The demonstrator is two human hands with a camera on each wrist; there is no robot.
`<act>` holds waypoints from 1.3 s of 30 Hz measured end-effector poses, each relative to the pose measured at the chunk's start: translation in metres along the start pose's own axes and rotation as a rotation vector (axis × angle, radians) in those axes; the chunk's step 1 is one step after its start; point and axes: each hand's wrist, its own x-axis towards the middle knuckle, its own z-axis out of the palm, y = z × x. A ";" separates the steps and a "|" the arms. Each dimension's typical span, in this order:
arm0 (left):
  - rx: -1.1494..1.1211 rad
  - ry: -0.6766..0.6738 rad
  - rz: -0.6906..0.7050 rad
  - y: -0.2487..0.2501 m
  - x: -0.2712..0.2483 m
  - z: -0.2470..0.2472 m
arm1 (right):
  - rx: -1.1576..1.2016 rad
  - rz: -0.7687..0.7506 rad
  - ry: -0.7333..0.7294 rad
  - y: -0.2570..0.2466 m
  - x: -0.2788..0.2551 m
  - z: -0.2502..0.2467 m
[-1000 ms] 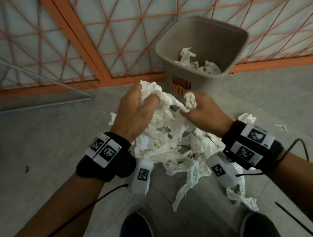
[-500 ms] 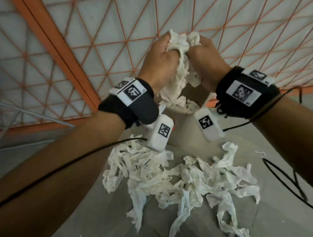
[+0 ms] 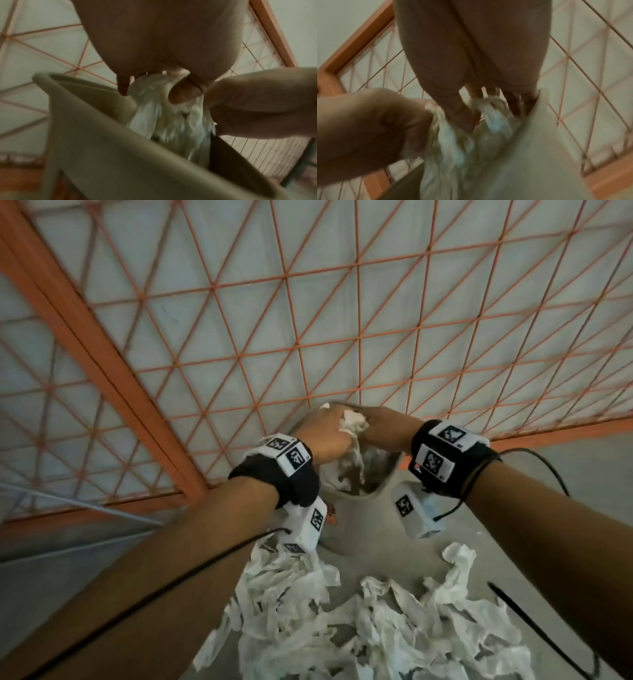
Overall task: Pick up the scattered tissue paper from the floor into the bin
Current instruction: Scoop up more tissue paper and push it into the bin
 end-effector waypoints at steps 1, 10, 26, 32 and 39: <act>0.080 -0.095 0.007 -0.003 -0.002 0.000 | -0.186 0.007 -0.053 0.003 -0.002 0.001; -0.277 0.386 0.111 -0.025 -0.063 -0.033 | 0.064 -0.303 0.507 0.016 -0.081 -0.005; 0.083 -0.329 -0.387 -0.129 -0.099 0.205 | -0.225 0.552 -0.104 0.220 -0.126 0.155; 0.058 -0.151 -0.265 -0.125 -0.101 0.210 | -0.240 0.405 0.142 0.213 -0.126 0.176; -0.299 0.195 -0.550 -0.133 -0.081 0.181 | 0.045 0.337 0.186 0.180 -0.124 0.180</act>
